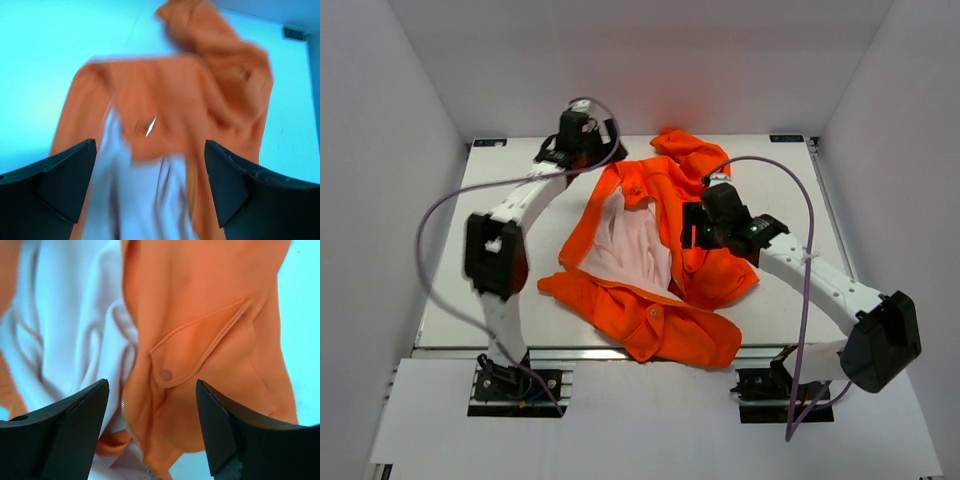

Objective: Zip up the jacket

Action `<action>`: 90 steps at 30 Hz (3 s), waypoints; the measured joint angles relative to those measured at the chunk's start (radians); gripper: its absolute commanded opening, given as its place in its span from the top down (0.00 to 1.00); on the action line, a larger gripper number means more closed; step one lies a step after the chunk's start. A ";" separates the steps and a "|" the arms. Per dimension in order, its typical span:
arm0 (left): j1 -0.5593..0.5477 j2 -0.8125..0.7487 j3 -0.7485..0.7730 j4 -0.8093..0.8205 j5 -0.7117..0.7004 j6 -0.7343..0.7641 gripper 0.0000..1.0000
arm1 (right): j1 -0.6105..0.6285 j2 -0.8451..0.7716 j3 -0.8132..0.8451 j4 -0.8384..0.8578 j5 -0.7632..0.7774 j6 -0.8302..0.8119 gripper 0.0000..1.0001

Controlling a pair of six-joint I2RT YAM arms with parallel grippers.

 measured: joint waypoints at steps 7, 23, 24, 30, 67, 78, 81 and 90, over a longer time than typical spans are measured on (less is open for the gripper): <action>0.006 -0.567 -0.553 -0.091 -0.154 -0.107 0.02 | -0.038 0.116 0.022 -0.016 0.031 -0.048 0.14; 0.006 -0.401 -0.822 -0.356 -0.272 -0.292 0.33 | -0.045 0.198 -0.142 0.060 -0.003 -0.061 0.11; 0.006 -0.394 -0.814 -0.354 -0.273 -0.300 0.43 | -0.045 0.195 -0.158 0.060 -0.003 -0.061 0.11; 0.006 -0.328 -0.740 -0.328 -0.294 -0.294 1.00 | -0.045 0.134 -0.241 0.075 -0.012 -0.060 0.13; 0.001 0.088 0.137 -0.241 -0.423 0.006 0.02 | -0.046 0.000 -0.294 0.106 -0.113 -0.111 0.12; 0.001 -0.386 -0.392 -0.205 -0.397 0.028 0.02 | -0.046 0.126 -0.263 0.126 -0.148 -0.074 0.14; 0.001 -0.348 -0.396 -0.208 -0.390 0.055 0.05 | -0.046 0.118 -0.271 0.131 -0.152 -0.064 0.14; 0.001 -0.212 -0.377 -0.287 -0.354 0.073 1.00 | -0.046 0.069 -0.299 0.134 -0.143 -0.056 0.14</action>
